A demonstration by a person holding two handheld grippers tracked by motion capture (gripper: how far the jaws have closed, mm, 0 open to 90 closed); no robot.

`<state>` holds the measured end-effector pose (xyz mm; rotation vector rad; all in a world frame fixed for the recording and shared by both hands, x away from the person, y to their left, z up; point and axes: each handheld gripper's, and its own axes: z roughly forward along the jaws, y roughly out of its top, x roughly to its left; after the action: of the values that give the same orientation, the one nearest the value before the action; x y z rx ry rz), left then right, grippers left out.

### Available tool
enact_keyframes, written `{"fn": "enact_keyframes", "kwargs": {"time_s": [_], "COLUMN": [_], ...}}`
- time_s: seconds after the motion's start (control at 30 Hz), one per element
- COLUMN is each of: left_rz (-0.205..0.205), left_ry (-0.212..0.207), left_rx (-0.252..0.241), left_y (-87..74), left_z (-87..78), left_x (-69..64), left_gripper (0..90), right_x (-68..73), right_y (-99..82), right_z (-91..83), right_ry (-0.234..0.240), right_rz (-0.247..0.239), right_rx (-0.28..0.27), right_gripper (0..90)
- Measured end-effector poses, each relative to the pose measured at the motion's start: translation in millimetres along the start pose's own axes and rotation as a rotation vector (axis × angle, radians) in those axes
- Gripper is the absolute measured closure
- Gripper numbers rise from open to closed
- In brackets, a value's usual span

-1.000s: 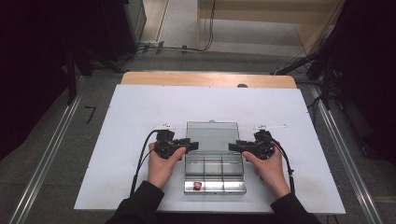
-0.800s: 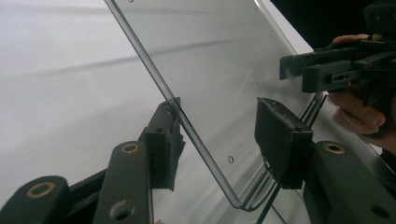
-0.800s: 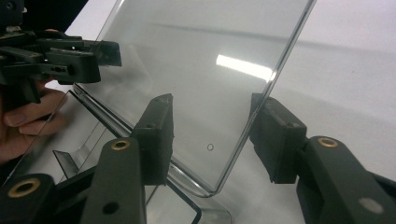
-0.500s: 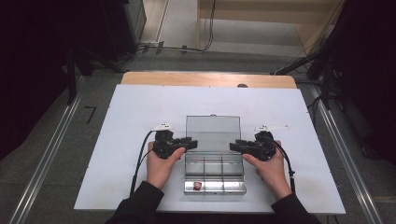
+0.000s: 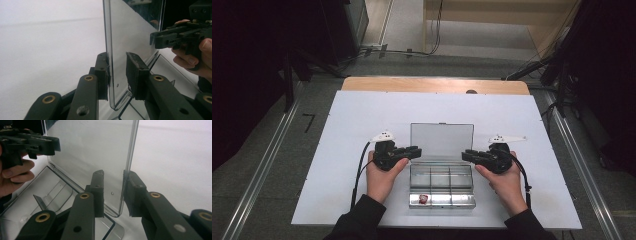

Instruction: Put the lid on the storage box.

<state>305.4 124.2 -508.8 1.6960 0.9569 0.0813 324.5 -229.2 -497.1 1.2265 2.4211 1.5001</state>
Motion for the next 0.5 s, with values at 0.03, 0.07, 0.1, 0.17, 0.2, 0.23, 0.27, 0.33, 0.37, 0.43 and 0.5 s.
{"fn": "enact_keyframes", "kwargs": {"time_s": [0.03,0.07,0.1,0.17,0.2,0.23,0.27,0.33,0.37,0.43,0.5], "left_rz": [0.005,0.009,0.015,0.020,0.021,0.025,0.028,0.029,0.033,0.035,0.045], "left_ry": [0.000,0.000,-0.002,-0.006,-0.009,-0.011,-0.012,-0.008,-0.001,0.003,0.001], "left_rx": [-0.001,-0.001,0.000,-0.004,-0.004,-0.003,-0.004,-0.007,-0.009,-0.027,-0.031], "left_y": [0.0,0.0,0.0,-0.1,-0.1,0.1,0.2,0.5,0.8,2.5,5.9], "left_z": [-0.3,-0.7,-1.0,-1.3,-1.5,-1.8,-1.9,-1.7,-1.5,-1.3,-1.5], "left_x": [-0.4,-0.8,-0.9,-1.2,-1.1,-1.0,-0.9,-1.1,-1.4,-2.6,-4.6], "left_gripper": [72.3,72.5,72.7,72.9,73.0,73.2,73.1,72.8,72.3,68.7,63.9], "right_x": [0.2,0.4,0.4,0.9,0.9,1.0,0.8,0.8,0.9,0.4,0.8], "right_y": [-0.4,-0.8,-1.1,-1.6,-1.9,-2.2,-2.5,-3.2,-3.6,-4.6,-5.3], "right_z": [-0.9,-1.4,-1.8,-2.3,-2.8,-3.0,-3.3,-3.5,-3.6,-3.2,-3.0], "right_ry": [0.001,0.002,0.004,0.003,0.003,0.004,0.006,0.006,0.004,0.002,-0.005], "right_rz": [-0.008,-0.010,-0.013,-0.027,-0.033,-0.038,-0.044,-0.056,-0.059,-0.073,-0.087], "right_rx": [-0.002,-0.005,-0.007,-0.011,-0.011,-0.014,-0.016,-0.024,-0.025,-0.034,-0.039], "right_gripper": [70.3,70.5,70.6,70.8,70.8,71.0,71.1,71.2,71.3,71.4,71.3]}}
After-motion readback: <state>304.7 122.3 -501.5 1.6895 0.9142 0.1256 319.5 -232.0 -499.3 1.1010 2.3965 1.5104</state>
